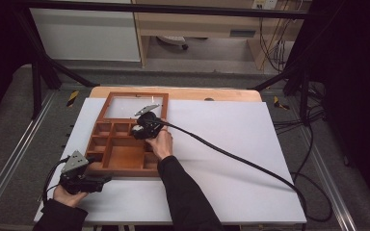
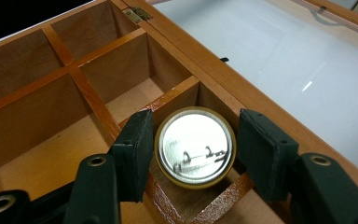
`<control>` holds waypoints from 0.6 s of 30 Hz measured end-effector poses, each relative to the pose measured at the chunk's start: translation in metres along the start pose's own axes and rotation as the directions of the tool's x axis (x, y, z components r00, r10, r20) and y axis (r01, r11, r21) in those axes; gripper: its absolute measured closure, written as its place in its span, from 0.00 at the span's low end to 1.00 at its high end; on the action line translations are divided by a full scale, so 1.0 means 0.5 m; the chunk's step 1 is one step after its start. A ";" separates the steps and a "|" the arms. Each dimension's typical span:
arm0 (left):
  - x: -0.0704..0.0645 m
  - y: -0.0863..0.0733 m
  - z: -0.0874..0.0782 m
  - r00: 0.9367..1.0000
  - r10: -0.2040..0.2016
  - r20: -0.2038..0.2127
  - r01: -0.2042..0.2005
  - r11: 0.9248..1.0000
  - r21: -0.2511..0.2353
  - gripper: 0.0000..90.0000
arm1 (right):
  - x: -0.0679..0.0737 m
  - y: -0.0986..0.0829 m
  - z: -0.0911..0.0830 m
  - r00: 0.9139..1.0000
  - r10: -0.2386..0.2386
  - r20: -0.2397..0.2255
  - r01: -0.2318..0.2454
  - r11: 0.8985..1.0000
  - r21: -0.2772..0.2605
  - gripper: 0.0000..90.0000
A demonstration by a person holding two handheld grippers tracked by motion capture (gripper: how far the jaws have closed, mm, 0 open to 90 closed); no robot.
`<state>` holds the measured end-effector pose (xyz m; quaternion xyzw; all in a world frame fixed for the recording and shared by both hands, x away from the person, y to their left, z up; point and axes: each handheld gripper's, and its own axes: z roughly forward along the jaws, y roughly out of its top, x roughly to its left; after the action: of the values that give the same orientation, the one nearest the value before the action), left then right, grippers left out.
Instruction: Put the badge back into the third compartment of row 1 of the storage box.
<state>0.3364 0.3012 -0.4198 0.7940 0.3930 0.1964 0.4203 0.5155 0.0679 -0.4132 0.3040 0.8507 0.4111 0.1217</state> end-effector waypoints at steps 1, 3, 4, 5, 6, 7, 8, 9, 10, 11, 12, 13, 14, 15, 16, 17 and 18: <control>0.000 0.000 0.000 1.000 0.000 0.000 0.000 1.000 0.000 0.05 | 0.000 0.000 0.000 1.000 -0.004 0.001 0.004 1.000 -0.002 0.49; 0.000 0.000 0.000 1.000 0.000 0.000 0.000 1.000 0.001 0.05 | 0.001 0.000 -0.001 1.000 0.002 0.003 -0.002 1.000 -0.008 0.47; 0.000 0.000 0.000 1.000 0.001 0.000 -0.001 1.000 0.001 0.05 | 0.000 0.001 -0.002 1.000 0.003 0.003 -0.003 1.000 -0.006 0.45; -0.001 0.000 0.000 1.000 0.001 0.000 -0.001 1.000 0.000 0.05 | 0.000 0.002 -0.003 1.000 0.006 0.006 -0.006 1.000 -0.006 0.45; 0.000 0.000 -0.001 1.000 0.001 0.000 -0.001 1.000 0.000 0.05 | 0.001 0.002 -0.005 1.000 0.007 0.009 -0.007 1.000 -0.005 0.45; 0.000 0.000 -0.001 1.000 0.000 0.000 0.000 1.000 -0.001 0.05 | 0.000 0.004 -0.008 1.000 0.003 0.011 -0.003 1.000 -0.003 0.45; 0.000 0.000 -0.001 1.000 0.000 -0.001 0.000 1.000 0.000 0.05 | 0.001 0.005 -0.012 1.000 0.001 0.013 -0.001 1.000 -0.002 0.45; 0.000 0.000 -0.001 1.000 0.000 -0.001 0.000 1.000 0.000 0.05 | 0.001 0.010 -0.021 1.000 -0.004 0.013 0.004 1.000 -0.005 0.44; 0.000 0.000 -0.001 1.000 0.001 -0.001 -0.001 1.000 0.000 0.05 | 0.001 0.010 -0.021 1.000 -0.004 0.013 0.004 1.000 -0.005 0.44; 0.000 0.000 -0.001 1.000 0.000 -0.002 0.000 1.000 0.000 0.05 | 0.002 0.012 -0.025 1.000 0.001 0.012 -0.001 1.000 -0.009 0.43; 0.000 0.000 -0.001 1.000 0.000 -0.002 0.000 1.000 -0.001 0.05 | 0.003 0.015 -0.030 1.000 0.006 0.007 -0.006 1.000 -0.008 0.40; 0.000 0.000 -0.001 1.000 0.000 -0.002 0.000 1.000 0.000 0.05 | 0.003 0.017 -0.035 1.000 0.003 0.004 -0.003 1.000 -0.009 0.38; 0.000 0.000 -0.001 1.000 0.001 -0.002 -0.001 1.000 0.000 0.05 | 0.004 0.018 -0.040 1.000 0.004 0.003 -0.004 1.000 -0.010 0.37; 0.000 0.000 -0.001 1.000 0.001 -0.002 -0.001 1.000 0.000 0.05 | 0.004 0.020 -0.045 1.000 0.005 0.003 -0.005 1.000 -0.012 0.36; 0.000 0.000 -0.001 1.000 0.001 -0.002 -0.001 1.000 0.000 0.05 | 0.004 0.020 -0.050 1.000 0.011 0.000 -0.011 1.000 -0.016 0.35; 0.000 0.001 -0.001 1.000 0.001 -0.002 -0.001 1.000 0.000 0.05 | 0.003 0.020 -0.056 1.000 0.014 -0.002 -0.014 1.000 -0.018 0.33; -0.001 0.001 -0.001 1.000 0.001 -0.002 -0.001 1.000 0.000 0.05 | 0.003 0.020 -0.061 1.000 0.017 -0.004 -0.017 1.000 -0.017 0.32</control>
<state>0.3361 0.3011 -0.4193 0.7941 0.3930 0.1974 0.4196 0.5045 0.0545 -0.3859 0.3092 0.8449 0.4199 0.1192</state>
